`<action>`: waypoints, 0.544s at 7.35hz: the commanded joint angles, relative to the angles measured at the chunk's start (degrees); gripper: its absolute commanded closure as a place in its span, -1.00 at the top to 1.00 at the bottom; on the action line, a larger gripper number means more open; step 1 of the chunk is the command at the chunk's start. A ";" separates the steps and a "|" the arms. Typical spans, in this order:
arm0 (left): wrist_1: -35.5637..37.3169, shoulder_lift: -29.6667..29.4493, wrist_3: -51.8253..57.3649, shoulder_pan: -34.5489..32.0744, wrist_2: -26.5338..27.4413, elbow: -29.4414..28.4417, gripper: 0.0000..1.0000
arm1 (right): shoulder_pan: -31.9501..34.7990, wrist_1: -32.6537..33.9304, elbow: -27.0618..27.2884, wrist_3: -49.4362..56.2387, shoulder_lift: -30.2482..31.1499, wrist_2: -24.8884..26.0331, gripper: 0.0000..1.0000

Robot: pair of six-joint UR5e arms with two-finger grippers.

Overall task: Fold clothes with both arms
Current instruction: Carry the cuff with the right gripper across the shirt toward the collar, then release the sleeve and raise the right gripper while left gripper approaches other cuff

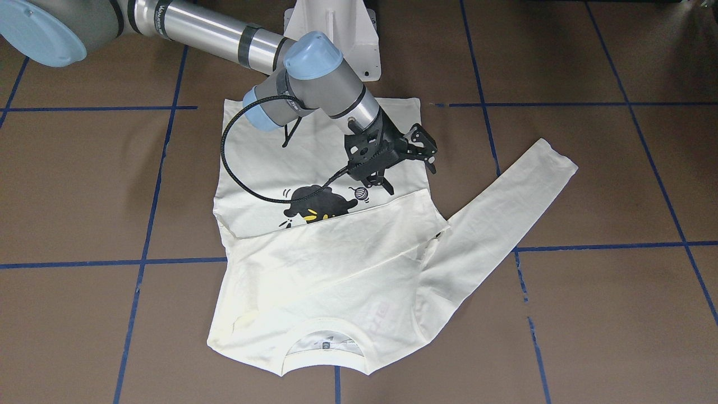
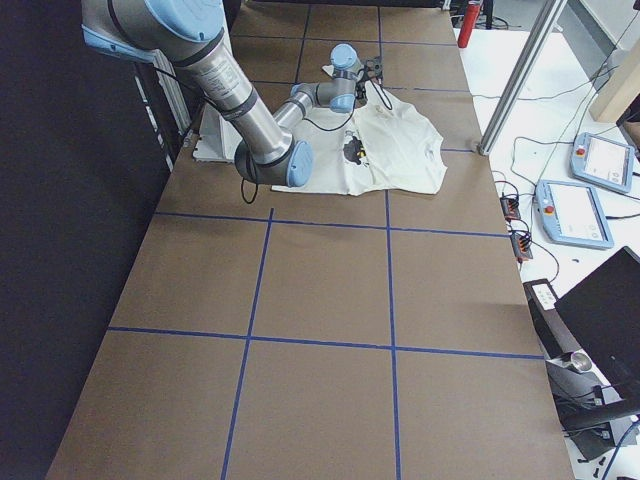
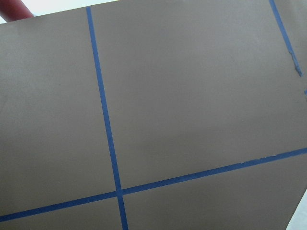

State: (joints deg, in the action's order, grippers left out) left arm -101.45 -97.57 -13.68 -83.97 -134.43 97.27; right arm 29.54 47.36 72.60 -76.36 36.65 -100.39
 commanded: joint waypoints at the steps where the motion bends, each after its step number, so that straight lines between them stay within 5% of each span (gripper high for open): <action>1: -1.21 -0.08 -19.97 11.49 5.73 5.97 1.00 | 6.01 16.02 3.05 0.25 0.88 -4.25 1.00; 4: -4.86 4.56 -47.94 27.58 17.05 13.82 0.99 | 20.51 27.42 4.30 15.28 10.95 -19.11 1.00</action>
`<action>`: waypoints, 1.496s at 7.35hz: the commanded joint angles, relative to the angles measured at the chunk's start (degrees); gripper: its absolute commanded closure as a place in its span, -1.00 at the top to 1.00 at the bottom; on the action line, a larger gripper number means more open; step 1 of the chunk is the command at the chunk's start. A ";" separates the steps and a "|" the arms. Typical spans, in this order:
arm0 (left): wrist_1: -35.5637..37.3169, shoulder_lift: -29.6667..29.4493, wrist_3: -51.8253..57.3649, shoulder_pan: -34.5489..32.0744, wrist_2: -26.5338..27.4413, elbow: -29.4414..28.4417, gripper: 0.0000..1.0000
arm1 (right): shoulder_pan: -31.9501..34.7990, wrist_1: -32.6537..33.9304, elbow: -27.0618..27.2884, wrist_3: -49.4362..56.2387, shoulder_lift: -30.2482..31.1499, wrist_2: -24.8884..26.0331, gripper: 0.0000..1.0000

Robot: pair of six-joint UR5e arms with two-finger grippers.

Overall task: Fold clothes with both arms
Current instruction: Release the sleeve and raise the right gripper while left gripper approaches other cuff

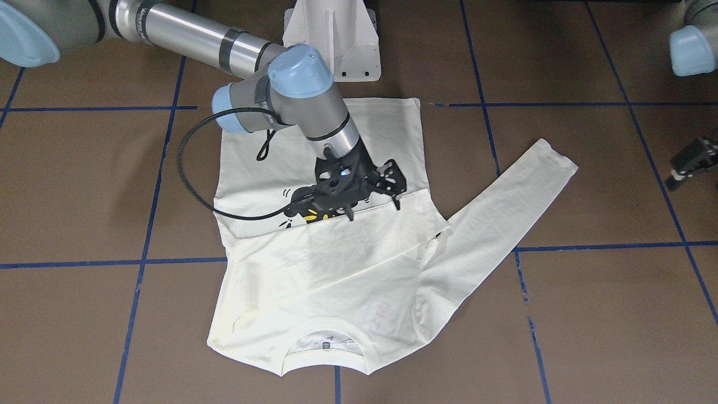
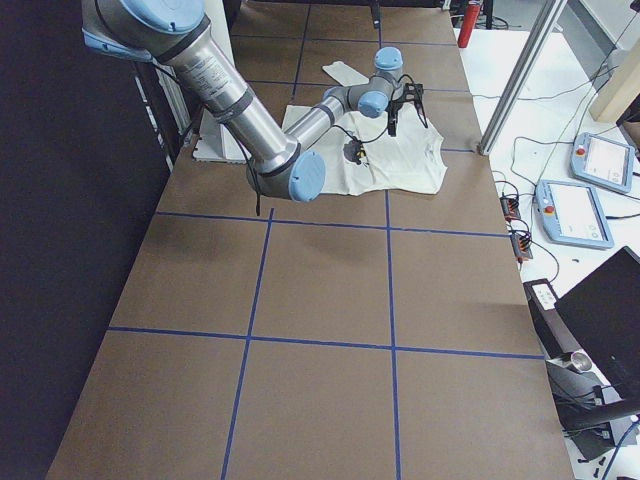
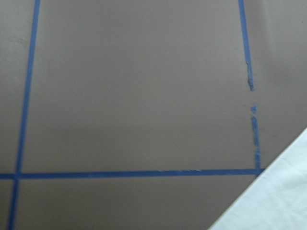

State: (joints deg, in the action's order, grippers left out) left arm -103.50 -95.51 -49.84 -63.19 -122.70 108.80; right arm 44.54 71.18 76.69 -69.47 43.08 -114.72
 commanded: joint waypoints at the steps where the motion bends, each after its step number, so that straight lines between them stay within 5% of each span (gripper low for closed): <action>1: -9.54 6.79 -19.17 10.68 8.58 2.20 0.99 | 9.21 7.18 0.39 16.48 6.90 -7.33 1.00; 3: -19.96 13.67 -27.57 16.93 15.78 0.98 0.99 | 15.20 10.20 0.48 28.03 11.21 -11.83 1.00; 6: -33.01 16.66 -29.61 18.54 18.19 -8.13 0.99 | 15.67 10.20 0.39 29.83 11.85 -11.93 1.00; 11: -34.31 16.94 -31.73 26.00 23.02 -8.78 0.98 | 15.58 10.03 0.48 29.83 12.02 -11.93 1.00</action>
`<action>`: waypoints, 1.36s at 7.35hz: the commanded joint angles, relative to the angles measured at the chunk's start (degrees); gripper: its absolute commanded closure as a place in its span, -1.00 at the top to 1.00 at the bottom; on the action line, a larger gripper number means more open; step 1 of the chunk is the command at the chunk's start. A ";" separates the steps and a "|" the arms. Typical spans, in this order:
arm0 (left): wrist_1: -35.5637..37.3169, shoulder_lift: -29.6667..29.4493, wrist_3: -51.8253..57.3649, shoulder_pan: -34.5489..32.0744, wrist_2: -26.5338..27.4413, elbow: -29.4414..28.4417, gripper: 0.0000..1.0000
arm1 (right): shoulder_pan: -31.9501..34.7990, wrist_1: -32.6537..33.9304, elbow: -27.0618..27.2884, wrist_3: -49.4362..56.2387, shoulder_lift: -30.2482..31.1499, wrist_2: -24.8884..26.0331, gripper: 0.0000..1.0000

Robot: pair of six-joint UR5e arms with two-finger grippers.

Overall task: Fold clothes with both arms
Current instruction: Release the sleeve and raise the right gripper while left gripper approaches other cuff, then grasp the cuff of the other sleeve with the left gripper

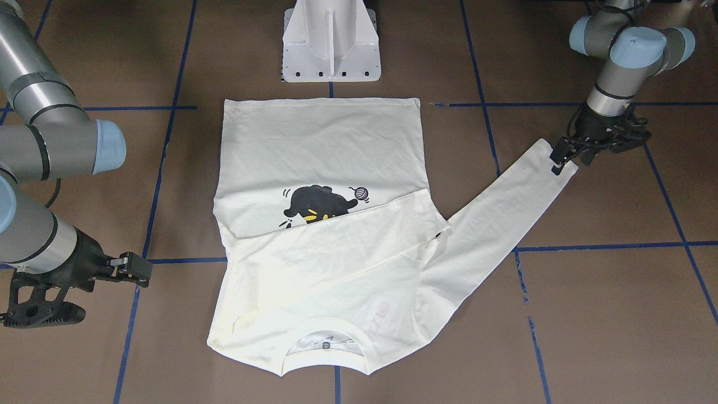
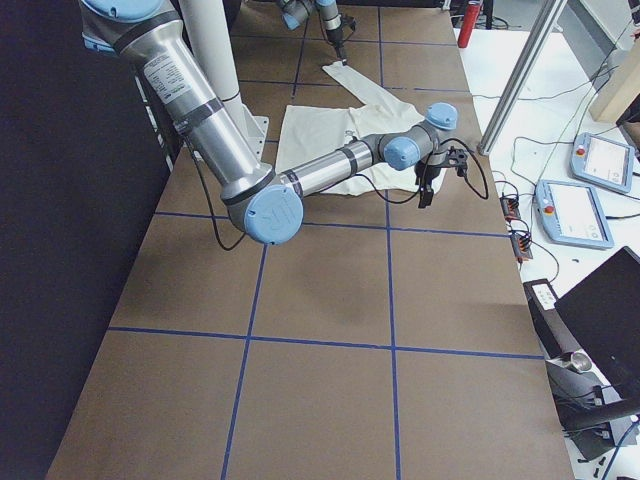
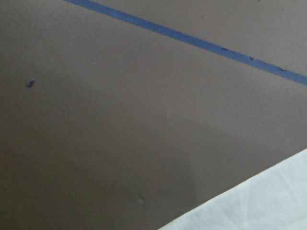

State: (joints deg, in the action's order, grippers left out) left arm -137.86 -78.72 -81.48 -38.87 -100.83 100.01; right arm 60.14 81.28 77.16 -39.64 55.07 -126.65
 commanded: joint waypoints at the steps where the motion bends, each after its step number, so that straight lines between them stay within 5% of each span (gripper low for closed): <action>1: 0.05 0.32 -0.08 1.96 1.16 0.18 0.96 | -0.11 -0.07 0.00 0.00 0.12 0.09 1.00; 7: 0.05 2.34 0.62 2.66 1.16 1.85 0.72 | -0.20 -0.07 -0.17 -0.08 0.12 0.09 1.00; 10: 0.05 2.69 0.62 2.75 1.16 2.12 0.28 | -0.55 -0.16 -0.17 -0.35 0.12 0.18 1.00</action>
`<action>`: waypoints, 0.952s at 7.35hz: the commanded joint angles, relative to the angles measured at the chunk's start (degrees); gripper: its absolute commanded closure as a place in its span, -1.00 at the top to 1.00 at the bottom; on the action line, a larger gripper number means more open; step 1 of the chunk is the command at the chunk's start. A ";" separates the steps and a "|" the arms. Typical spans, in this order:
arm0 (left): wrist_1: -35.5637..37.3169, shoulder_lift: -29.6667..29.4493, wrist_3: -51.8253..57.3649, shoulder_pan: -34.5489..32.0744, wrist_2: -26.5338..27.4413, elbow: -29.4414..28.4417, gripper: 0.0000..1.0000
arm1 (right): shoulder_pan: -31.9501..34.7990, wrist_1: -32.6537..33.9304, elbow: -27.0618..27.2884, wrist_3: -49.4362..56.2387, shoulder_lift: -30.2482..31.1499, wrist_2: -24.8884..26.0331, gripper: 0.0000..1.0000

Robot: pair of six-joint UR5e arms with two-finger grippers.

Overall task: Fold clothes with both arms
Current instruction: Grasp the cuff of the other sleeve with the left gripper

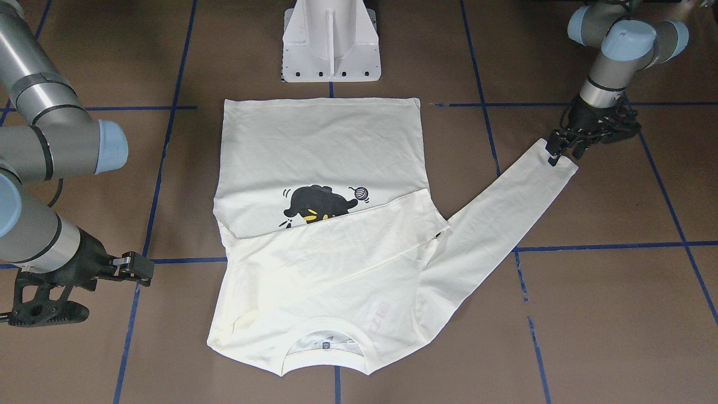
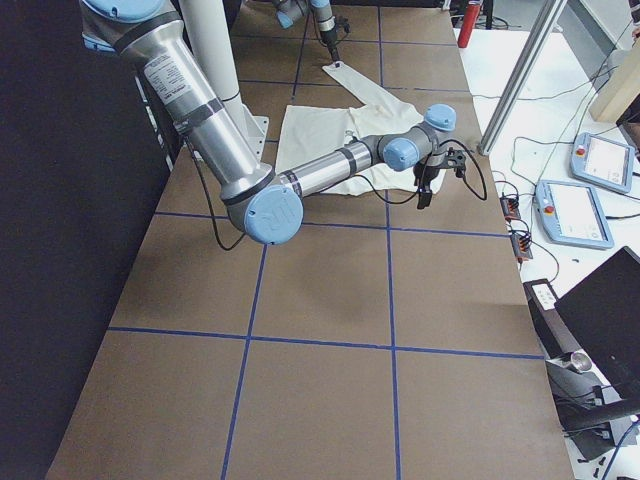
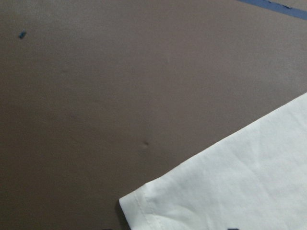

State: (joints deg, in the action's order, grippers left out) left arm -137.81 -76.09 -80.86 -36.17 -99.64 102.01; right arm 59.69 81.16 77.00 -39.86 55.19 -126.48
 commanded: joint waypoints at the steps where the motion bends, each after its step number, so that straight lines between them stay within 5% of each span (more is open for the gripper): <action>1: 0.00 0.06 0.00 0.05 -0.02 0.12 0.26 | -0.10 -0.21 -0.09 -0.13 0.09 0.10 1.00; 3: 0.00 0.06 0.00 0.40 -0.02 0.12 0.15 | -0.10 -0.47 -0.09 -0.04 0.53 -0.08 1.00; 7: 0.09 0.06 0.00 0.40 -0.11 1.34 -0.70 | -0.10 -0.47 0.00 -0.04 0.88 -0.08 1.00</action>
State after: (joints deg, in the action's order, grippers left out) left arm -137.79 -76.02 -80.86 -35.78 -99.69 102.63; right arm 59.59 80.69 76.97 -39.90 55.96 -126.52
